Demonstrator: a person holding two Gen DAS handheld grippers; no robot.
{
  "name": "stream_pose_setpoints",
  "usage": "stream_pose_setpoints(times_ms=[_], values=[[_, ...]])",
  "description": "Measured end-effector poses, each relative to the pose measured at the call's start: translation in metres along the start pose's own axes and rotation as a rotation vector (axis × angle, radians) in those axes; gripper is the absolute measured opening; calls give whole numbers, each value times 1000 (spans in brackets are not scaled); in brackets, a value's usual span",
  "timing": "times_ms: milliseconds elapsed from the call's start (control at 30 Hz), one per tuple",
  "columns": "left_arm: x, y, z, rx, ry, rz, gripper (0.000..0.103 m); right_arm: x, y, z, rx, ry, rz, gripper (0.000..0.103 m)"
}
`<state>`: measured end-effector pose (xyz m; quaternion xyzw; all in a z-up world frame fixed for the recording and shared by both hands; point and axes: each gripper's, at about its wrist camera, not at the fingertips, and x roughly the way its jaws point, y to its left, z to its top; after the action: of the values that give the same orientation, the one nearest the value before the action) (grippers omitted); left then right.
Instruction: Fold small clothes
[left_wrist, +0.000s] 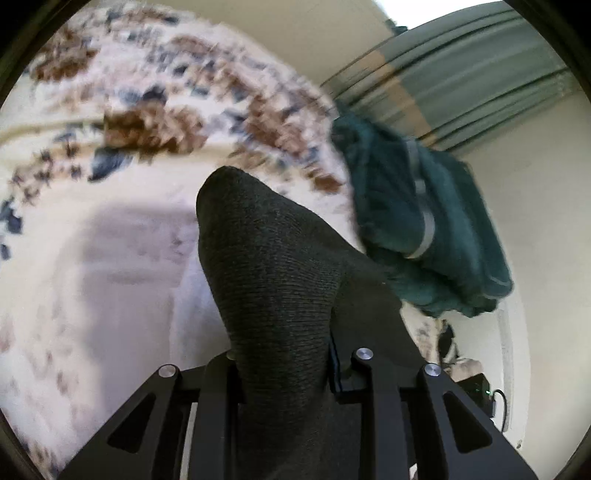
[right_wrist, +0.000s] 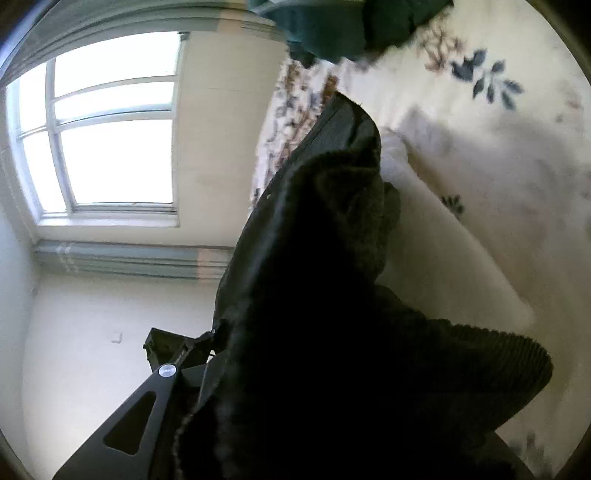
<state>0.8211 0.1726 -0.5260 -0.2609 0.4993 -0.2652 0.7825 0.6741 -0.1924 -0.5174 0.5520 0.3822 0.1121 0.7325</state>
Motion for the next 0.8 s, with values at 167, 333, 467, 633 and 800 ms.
stream_pose_setpoints(times_ms=[167,333,467,633,800], values=[[27,37,-1,-50,78,52,33,25,-32,13,45,21,-57,24],[0,32,-2,-37,51,182,50,11,-31,6,-49,85,-268,51],[-32,9,-16,52,-46,370,59,-8,-6,-8,-201,117,-490,60],[-72,-33,-59,135,-140,513,103,-36,51,-42,-462,64,-780,93],[-101,-83,-107,192,-160,641,103,-102,119,-104,-649,-17,-999,102]])
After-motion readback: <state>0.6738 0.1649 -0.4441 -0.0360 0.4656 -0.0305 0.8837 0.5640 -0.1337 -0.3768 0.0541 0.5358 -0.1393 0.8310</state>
